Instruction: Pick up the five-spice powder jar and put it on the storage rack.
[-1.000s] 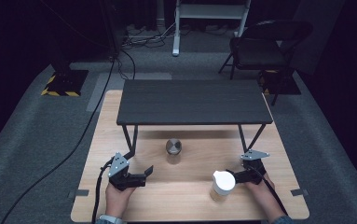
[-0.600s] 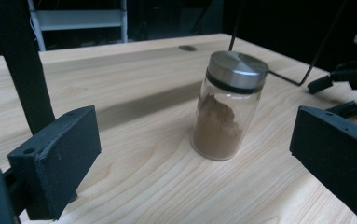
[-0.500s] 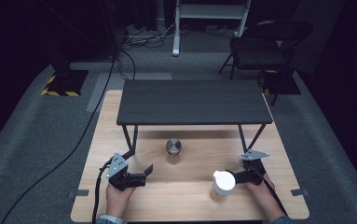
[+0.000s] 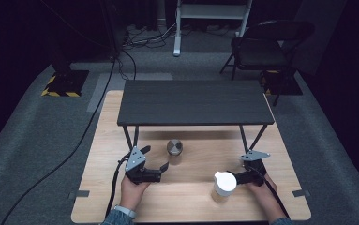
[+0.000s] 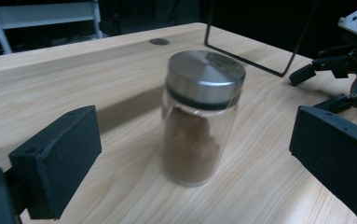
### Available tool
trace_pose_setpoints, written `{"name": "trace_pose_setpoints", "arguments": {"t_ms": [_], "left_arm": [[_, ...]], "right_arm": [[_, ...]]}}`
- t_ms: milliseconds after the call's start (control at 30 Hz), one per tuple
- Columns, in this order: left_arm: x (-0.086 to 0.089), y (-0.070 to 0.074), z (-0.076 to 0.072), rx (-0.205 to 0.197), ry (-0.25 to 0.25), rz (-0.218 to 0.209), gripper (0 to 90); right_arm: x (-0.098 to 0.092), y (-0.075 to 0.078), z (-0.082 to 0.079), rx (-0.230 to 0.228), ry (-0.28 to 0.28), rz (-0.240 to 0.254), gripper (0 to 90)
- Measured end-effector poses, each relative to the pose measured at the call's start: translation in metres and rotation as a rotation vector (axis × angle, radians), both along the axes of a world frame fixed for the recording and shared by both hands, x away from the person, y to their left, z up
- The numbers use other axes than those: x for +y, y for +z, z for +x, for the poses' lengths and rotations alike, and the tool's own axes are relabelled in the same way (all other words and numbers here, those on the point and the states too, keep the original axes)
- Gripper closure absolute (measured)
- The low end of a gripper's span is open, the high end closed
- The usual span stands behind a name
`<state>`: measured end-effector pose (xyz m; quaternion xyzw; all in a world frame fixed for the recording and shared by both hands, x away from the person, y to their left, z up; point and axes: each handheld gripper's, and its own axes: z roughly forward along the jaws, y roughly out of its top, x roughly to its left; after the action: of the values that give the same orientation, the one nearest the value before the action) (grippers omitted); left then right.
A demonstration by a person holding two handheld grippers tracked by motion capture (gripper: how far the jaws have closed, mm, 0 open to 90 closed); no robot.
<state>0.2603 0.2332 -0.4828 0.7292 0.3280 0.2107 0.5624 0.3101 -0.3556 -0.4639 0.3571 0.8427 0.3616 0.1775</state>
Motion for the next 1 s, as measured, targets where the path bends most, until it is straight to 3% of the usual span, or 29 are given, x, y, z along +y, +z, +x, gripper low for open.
{"name": "trace_pose_setpoints", "arguments": {"t_ms": [233,467,567,800,900,1000], "left_arm": [[-0.021,-0.002,0.020,-0.001,-0.046,0.013,3.4],[-0.038,-0.006,0.036,0.028,-0.054,0.017,5.1],[-0.042,-0.009,0.041,0.050,-0.030,0.022,6.0],[-0.050,-0.011,0.049,0.092,-0.012,0.103,11.2],[-0.058,-0.009,0.049,0.069,-0.017,0.187,19.1],[-0.061,-0.009,0.046,0.048,-0.012,0.209,29.8]], "right_arm": [[0.000,0.000,0.000,0.000,0.000,0.000,1.9],[0.000,0.000,0.000,0.000,0.004,-0.001,1.9],[0.000,0.000,0.000,0.000,0.004,0.000,2.0],[-0.001,0.000,0.002,0.001,0.014,0.000,2.1],[-0.001,0.000,0.002,0.001,0.014,0.000,2.1],[-0.001,0.000,0.002,0.001,0.015,0.000,2.1]]}}
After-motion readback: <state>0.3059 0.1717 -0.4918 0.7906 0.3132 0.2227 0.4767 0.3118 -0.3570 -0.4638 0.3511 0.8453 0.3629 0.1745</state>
